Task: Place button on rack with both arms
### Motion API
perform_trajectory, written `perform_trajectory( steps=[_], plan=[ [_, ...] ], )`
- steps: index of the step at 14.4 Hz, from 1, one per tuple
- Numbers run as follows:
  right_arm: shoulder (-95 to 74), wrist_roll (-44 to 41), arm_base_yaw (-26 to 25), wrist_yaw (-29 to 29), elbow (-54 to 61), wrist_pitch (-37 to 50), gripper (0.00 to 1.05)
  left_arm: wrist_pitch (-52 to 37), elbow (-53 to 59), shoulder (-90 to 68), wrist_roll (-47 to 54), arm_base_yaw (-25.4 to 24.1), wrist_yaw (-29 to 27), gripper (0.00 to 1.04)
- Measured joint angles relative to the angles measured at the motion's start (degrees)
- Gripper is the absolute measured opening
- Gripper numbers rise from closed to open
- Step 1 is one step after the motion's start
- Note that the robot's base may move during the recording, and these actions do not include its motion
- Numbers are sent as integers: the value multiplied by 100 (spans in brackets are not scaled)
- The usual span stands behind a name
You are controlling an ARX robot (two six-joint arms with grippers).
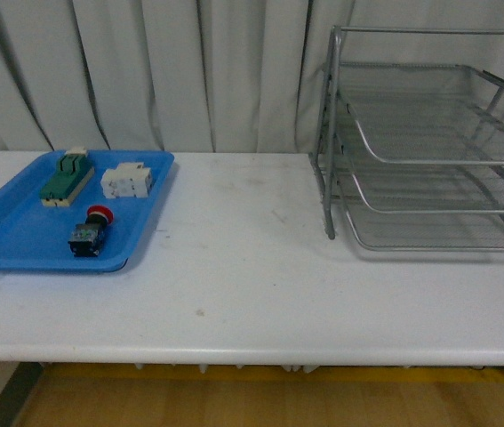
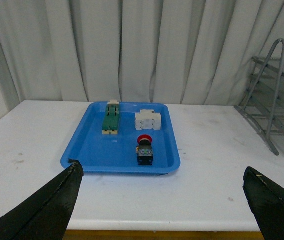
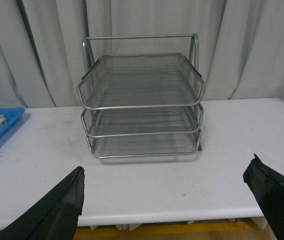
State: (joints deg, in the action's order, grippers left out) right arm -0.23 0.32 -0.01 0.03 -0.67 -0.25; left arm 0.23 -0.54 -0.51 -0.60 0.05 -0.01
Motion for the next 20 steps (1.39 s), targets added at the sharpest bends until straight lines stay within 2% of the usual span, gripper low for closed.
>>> perform_trajectory(
  steps=[20],
  plan=[
    [0, 0, 0, -2, 0, 0, 98, 0, 0, 0, 0, 0, -2, 98]
  ],
)
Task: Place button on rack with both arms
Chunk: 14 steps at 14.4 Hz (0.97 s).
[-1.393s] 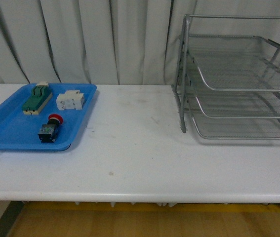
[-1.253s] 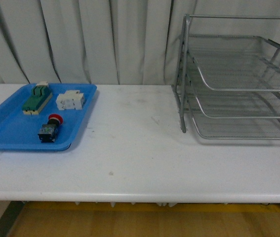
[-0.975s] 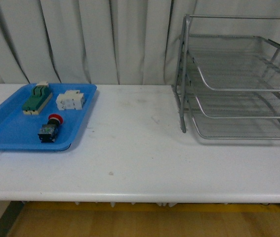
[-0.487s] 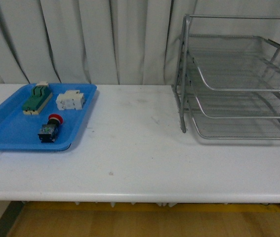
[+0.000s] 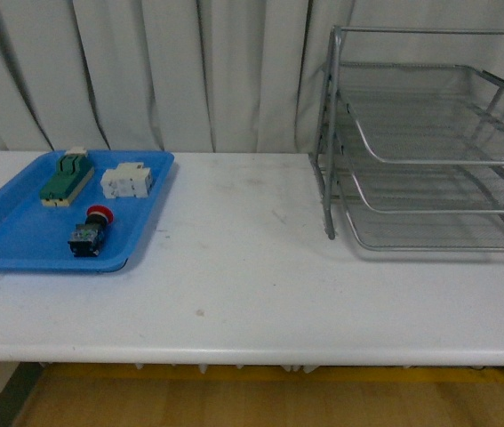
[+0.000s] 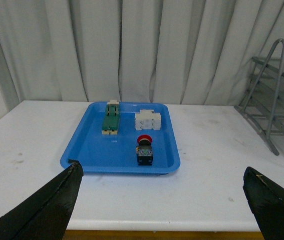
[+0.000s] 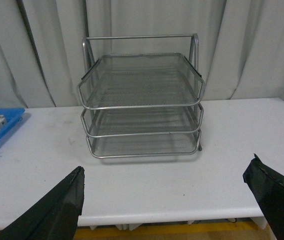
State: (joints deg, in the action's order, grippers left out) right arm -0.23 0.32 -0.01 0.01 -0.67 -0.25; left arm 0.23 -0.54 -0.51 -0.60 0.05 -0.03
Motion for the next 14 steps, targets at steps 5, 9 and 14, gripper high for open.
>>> perform_trajectory(
  steps=[5, 9, 14],
  plan=[
    [-7, 31, -11, 46, 0, 7, 98, 0, 0, 0, 0, 0, 0, 98],
    [-4098, 1849, -2470, 2656, -955, 4019, 98, 0, 0, 0, 0, 0, 2, 98],
    [-9171, 4776, -3276, 2516, -3353, 6441, 98, 0, 0, 0, 0, 0, 2, 98]
  ],
)
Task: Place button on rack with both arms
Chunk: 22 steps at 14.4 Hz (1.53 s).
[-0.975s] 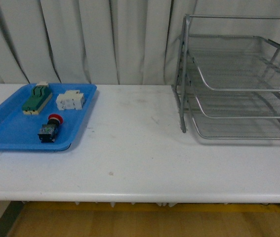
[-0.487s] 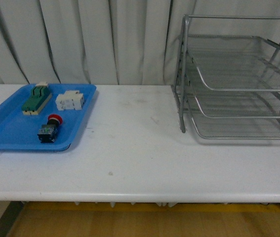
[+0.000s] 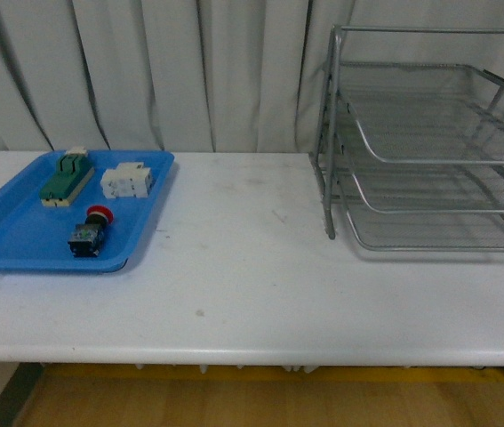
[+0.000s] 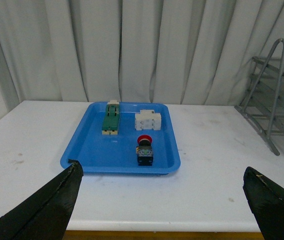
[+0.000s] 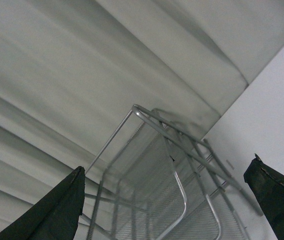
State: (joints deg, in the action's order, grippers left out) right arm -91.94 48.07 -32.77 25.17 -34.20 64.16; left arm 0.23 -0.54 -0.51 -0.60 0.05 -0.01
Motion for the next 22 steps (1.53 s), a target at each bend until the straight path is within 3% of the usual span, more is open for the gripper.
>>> perform_trajectory(
  steps=[3, 7, 14, 22],
  plan=[
    [-1517, 2391, 354, -11, -275, 960, 98, -2, 0, 0, 0, 0, 0, 98],
    [-2780, 3880, 1176, -389, -577, 933, 98, 0, 0, 0, 0, 0, 0, 98],
    [-3421, 4129, 2354, -588, -866, 960, 98, -2, 0, 0, 0, 0, 0, 98],
    [-3926, 4033, 2616, -656, -1493, 960, 98, 0, 0, 0, 0, 0, 0, 98]
  ],
)
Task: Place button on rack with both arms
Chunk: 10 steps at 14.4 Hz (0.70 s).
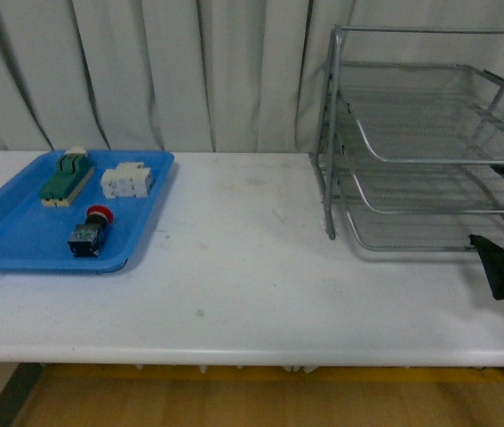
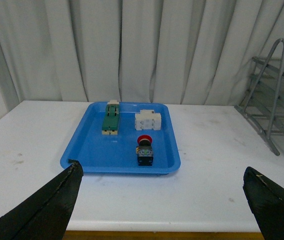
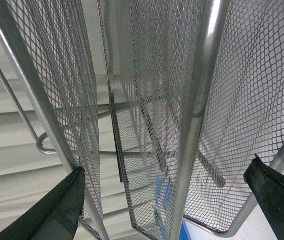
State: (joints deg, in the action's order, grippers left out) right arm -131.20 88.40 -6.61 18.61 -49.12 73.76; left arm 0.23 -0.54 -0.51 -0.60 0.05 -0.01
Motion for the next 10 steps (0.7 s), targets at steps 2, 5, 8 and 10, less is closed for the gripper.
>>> perform_trajectory(
  steps=[2, 5, 8, 10],
  plan=[
    [-114, -59, 24, -2, -48, -13, 98, 0, 0, 0, 0, 0, 0, 98],
    [-188, -101, 28, -2, -103, -20, 98, 0, 0, 0, 0, 0, 0, 98],
    [-350, -210, 28, 0, -457, -7, 89, 0, 0, 0, 0, 0, 0, 98],
    [-468, -343, 26, -22, -603, -11, 65, 0, 0, 0, 0, 0, 0, 98]
  ],
)
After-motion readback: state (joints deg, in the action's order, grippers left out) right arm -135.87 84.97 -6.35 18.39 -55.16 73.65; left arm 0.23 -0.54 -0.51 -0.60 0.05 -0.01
